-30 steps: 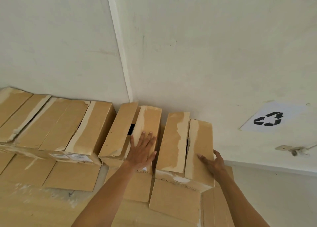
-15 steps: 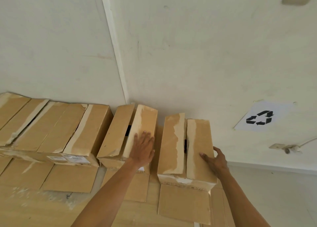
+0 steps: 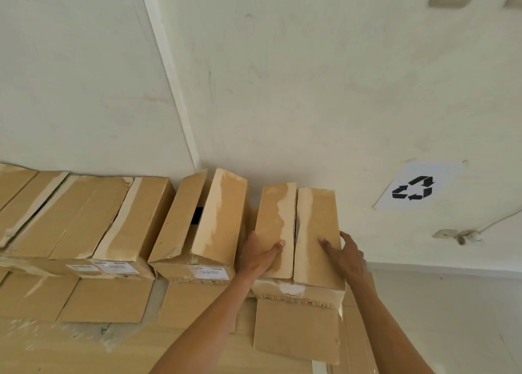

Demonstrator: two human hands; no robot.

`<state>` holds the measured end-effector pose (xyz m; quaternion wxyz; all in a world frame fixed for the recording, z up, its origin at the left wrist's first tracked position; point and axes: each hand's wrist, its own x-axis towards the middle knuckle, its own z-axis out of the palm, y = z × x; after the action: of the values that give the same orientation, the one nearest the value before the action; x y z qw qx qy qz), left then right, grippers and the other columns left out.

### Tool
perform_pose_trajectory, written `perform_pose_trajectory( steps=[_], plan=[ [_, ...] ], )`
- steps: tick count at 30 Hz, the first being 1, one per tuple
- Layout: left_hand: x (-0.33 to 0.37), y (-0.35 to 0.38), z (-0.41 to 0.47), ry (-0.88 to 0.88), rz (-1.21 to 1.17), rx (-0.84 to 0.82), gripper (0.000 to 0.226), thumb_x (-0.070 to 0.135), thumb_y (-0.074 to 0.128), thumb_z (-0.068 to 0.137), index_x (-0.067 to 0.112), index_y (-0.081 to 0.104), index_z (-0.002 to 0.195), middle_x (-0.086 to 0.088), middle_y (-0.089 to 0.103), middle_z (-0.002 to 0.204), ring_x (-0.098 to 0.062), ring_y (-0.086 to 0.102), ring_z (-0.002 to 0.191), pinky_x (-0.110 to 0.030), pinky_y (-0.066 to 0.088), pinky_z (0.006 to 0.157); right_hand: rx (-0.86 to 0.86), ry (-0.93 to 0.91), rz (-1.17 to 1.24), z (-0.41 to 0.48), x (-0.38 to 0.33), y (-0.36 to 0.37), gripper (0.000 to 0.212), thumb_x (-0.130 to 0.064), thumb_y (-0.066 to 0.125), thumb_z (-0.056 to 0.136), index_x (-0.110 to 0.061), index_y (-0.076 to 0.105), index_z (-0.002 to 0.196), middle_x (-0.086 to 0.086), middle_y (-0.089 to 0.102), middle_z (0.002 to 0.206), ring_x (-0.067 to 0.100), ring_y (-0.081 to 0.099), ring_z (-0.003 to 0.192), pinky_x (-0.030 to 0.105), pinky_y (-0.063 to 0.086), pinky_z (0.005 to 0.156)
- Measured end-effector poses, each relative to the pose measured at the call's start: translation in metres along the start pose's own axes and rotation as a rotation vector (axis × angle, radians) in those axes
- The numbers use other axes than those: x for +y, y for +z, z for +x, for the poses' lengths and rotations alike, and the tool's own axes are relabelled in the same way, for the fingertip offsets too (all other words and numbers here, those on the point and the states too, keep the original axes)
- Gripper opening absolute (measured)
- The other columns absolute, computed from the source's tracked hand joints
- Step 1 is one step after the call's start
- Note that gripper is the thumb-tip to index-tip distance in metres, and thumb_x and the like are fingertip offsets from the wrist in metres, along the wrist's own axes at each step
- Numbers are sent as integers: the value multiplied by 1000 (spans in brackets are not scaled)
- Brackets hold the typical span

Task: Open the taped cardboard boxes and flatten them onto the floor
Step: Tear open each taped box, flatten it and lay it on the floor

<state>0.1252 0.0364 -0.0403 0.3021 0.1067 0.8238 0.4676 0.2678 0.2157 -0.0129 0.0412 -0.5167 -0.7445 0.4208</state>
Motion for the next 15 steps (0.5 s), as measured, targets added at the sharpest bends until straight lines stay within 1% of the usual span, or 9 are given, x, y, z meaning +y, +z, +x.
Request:
perform_pose_trajectory(
  steps=[2, 5, 7, 10, 13, 14, 15],
  plan=[
    [2, 0, -1, 4, -5, -1, 74, 69, 77, 70, 33, 42, 125, 12, 55, 112, -15, 56, 107, -33, 47, 92, 16, -20, -88, 0, -9, -11, 80, -68, 58, 88, -24, 38, 151, 10, 56, 143, 38, 53, 127, 48, 43, 101],
    [2, 0, 0, 23, -23, 14, 98, 85, 73, 58, 29, 48, 135, 9, 59, 121, -15, 59, 109, -37, 51, 96, 55, -49, -174, 0, -24, -27, 80, -74, 52, 87, -28, 37, 151, 9, 57, 140, 38, 54, 124, 48, 44, 96],
    [3, -4, 1, 49, -66, -8, 100, 88, 70, 57, 29, 51, 136, 7, 61, 124, -13, 61, 109, -36, 54, 96, 81, -77, -208, 0, -33, -37, 79, -74, 51, 88, -29, 37, 151, 8, 56, 142, 38, 54, 125, 47, 43, 95],
    [9, -13, -2, 95, -159, -32, 97, 86, 72, 60, 34, 49, 138, 8, 60, 129, -11, 61, 113, -40, 54, 99, 111, -102, -229, -2, -43, -55, 75, -72, 51, 89, -29, 40, 150, 7, 54, 145, 38, 52, 128, 48, 42, 96],
    [22, -15, -10, 140, -234, -85, 71, 76, 75, 67, 46, 51, 127, 13, 62, 125, -8, 62, 114, -38, 52, 101, 132, -100, -243, -6, -49, -69, 76, -73, 51, 88, -30, 41, 149, 7, 54, 145, 38, 51, 128, 48, 42, 96],
    [26, -14, -12, 154, -243, -105, 68, 74, 76, 69, 48, 51, 126, 14, 64, 123, -8, 63, 114, -38, 52, 101, 137, -94, -249, -8, -50, -73, 76, -73, 51, 88, -30, 41, 149, 8, 53, 145, 38, 51, 128, 48, 42, 96],
    [29, -13, -14, 169, -247, -124, 69, 75, 76, 69, 47, 52, 128, 15, 66, 122, -7, 64, 113, -39, 52, 102, 143, -90, -259, -12, -51, -75, 76, -73, 50, 88, -30, 41, 150, 8, 53, 145, 38, 51, 128, 47, 42, 95]
  ],
)
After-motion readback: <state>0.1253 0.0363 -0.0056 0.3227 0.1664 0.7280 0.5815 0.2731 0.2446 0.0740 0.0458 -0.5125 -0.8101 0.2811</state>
